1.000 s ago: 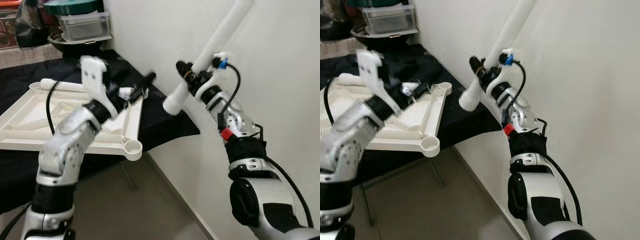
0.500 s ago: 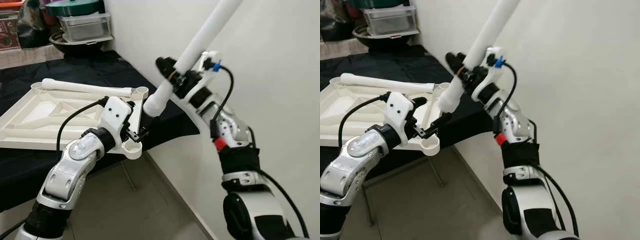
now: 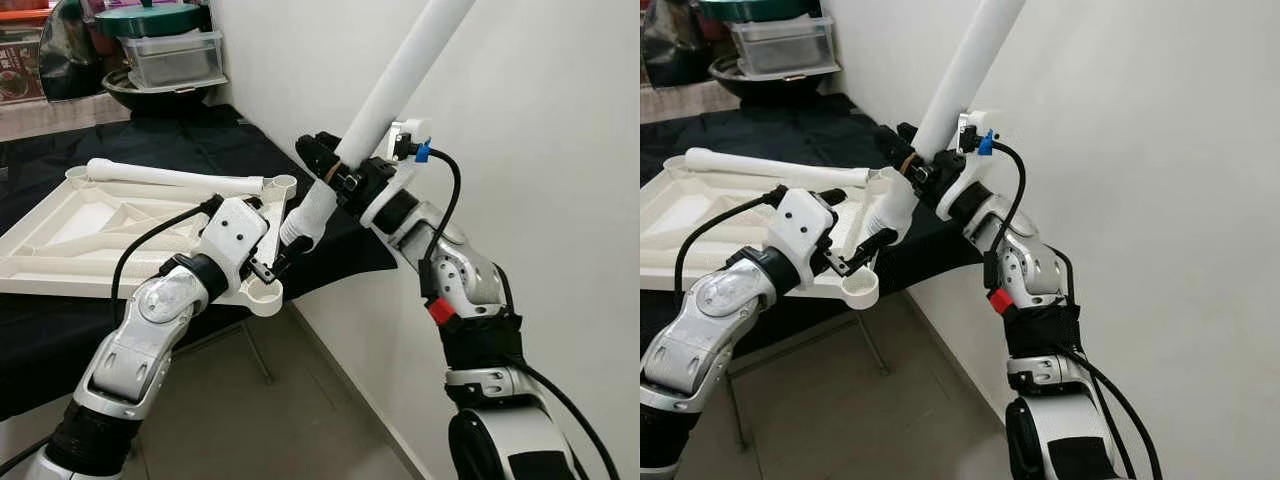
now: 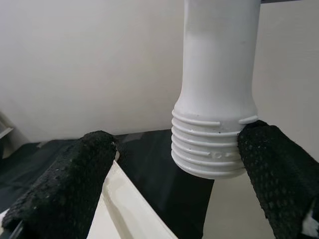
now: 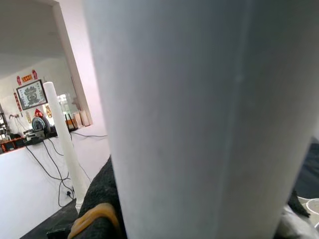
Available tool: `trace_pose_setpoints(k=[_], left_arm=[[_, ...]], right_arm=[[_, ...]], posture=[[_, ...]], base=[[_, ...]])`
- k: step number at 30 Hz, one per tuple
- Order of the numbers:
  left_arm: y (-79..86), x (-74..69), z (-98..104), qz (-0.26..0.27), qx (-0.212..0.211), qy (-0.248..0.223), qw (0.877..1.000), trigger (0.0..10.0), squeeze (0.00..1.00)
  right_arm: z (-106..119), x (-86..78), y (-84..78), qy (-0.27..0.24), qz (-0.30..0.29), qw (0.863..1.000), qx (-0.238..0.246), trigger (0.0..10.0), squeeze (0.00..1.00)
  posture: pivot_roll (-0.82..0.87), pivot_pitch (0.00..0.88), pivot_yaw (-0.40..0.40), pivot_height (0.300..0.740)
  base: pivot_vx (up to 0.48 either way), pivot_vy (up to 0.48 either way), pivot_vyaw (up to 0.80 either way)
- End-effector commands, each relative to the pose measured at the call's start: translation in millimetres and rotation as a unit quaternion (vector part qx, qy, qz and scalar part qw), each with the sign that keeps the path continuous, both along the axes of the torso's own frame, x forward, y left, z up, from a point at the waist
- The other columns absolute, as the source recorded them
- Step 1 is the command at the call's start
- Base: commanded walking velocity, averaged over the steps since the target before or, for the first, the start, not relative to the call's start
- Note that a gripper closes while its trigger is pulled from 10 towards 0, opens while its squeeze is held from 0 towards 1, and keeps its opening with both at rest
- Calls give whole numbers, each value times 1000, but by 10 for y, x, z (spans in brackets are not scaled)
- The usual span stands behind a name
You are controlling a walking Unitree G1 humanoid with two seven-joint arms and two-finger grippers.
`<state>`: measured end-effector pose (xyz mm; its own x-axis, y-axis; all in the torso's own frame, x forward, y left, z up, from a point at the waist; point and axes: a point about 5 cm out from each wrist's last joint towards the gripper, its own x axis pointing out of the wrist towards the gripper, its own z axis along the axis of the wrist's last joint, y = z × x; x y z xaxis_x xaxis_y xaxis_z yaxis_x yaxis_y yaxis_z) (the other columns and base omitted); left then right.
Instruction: Building children table
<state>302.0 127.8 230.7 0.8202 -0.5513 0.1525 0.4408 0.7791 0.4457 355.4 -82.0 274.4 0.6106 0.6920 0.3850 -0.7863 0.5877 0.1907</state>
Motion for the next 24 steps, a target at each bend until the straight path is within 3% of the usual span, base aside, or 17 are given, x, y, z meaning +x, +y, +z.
trace_pose_setpoints(k=[1, 8, 14, 15, 17, 18, 24], left_arm=[[-77, 4, -85, -16, 5, 17, 1000, 10000, 0], [-177, 13, -153, -34, 3, 27, 999, 10000, 0], [-161, 47, -143, -24, 7, 18, 1000, 10000, 0], [-154, 51, -136, -22, 5, 15, 1000, 8941, 0], [-151, 53, -132, -21, 3, 13, 1000, 8941, 0], [-147, 49, -136, -21, 5, 12, 1000, 0, 0], [-149, 23, -174, -22, 14, 7, 1000, 0, 0]], right_arm=[[44, -74, 124, -4, 35, 999, 13, 0, 0], [37, -154, 228, -2, 56, 998, 12, 0, 0], [13, -198, 276, 1, 69, 998, 5, 0, 0], [6, -205, 282, 0, 70, 998, 2, 0, 0], [3, -211, 284, 0, 71, 997, 0, 0, 0], [-2, -214, 281, -1, 70, 998, -2, 0, 0], [-4, -216, 268, 0, 62, 998, -2, 0, 0]], posture=[[85, 8, -40, 740], [82, 10, -38, 740], [82, 9, -38, 740], [82, 9, -38, 740], [82, 9, -38, 740], [82, 9, -38, 740], [83, 10, -38, 740]], base=[[0, 0, 0], [0, 0, 0], [0, 0, 0], [0, 0, 0], [0, 0, 0], [0, 0, 0], [0, 0, 0]])
